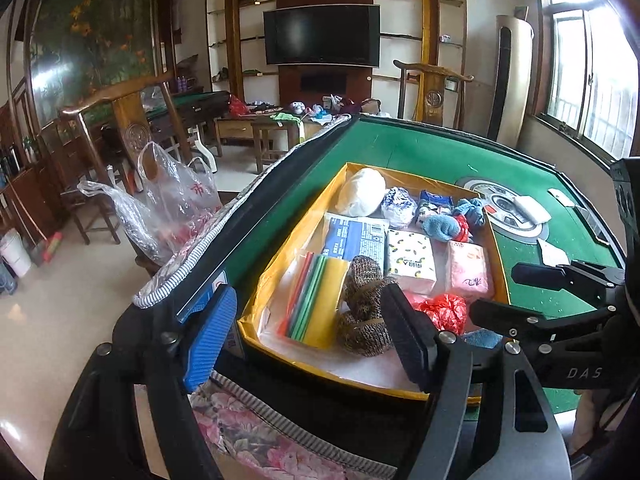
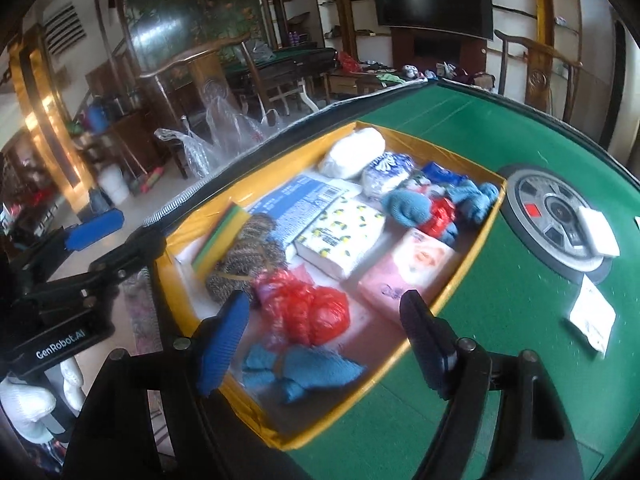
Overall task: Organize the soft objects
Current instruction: 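Lower the red plastic bag into the tray and open the right tool, then move the right tool back over the table toward the white paper packet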
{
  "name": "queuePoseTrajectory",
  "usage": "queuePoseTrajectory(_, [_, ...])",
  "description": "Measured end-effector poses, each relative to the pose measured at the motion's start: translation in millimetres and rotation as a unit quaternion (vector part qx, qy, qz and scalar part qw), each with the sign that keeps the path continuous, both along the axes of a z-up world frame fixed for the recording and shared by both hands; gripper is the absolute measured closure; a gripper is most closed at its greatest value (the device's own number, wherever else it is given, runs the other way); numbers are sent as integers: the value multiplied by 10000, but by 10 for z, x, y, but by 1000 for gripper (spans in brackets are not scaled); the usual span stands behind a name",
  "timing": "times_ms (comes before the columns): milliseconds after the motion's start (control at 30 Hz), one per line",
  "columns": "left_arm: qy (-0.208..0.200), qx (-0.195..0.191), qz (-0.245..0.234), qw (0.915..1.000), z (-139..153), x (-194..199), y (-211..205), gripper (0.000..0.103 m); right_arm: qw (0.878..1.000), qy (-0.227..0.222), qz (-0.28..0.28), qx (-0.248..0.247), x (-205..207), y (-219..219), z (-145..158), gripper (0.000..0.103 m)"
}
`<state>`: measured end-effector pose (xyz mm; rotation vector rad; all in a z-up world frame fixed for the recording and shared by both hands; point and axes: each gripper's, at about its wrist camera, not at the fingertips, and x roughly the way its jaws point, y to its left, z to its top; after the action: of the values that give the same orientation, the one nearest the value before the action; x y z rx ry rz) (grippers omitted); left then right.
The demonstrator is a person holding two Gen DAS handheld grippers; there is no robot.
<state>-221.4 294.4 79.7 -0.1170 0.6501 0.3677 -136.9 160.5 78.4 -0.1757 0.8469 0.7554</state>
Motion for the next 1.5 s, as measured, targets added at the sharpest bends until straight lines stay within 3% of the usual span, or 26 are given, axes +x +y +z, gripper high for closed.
queuePoseTrajectory(533, [168, 255, -126, 9995, 51, 39, -214, 28, 9994, 177, -254, 178, 27, -329, -55, 29])
queuePoseTrajectory(733, [241, 375, -213, 9988, 53, 73, -318, 23, 9989, 218, -351, 209, 30, -467, -81, 29])
queuePoseTrajectory(1033, [363, 425, -518, 9971, 29, 151, -500, 23, 9956, 363, -789, 343, 166, -918, -139, 30])
queuePoseTrajectory(1133, [306, 361, -762, 9960, 43, 150, -580, 23, 9924, 352, -1103, 426, 271, -1196, -113, 30])
queuePoseTrajectory(1267, [70, -59, -1324, 9912, 102, 130, -676, 23, 9837, 229, -1716, 490, 447, -1701, -28, 30])
queuePoseTrajectory(1500, [-259, -509, -2401, 9691, 178, 110, -1134, 22, 9569, 364, -2843, 469, 888, -2640, 2, 30])
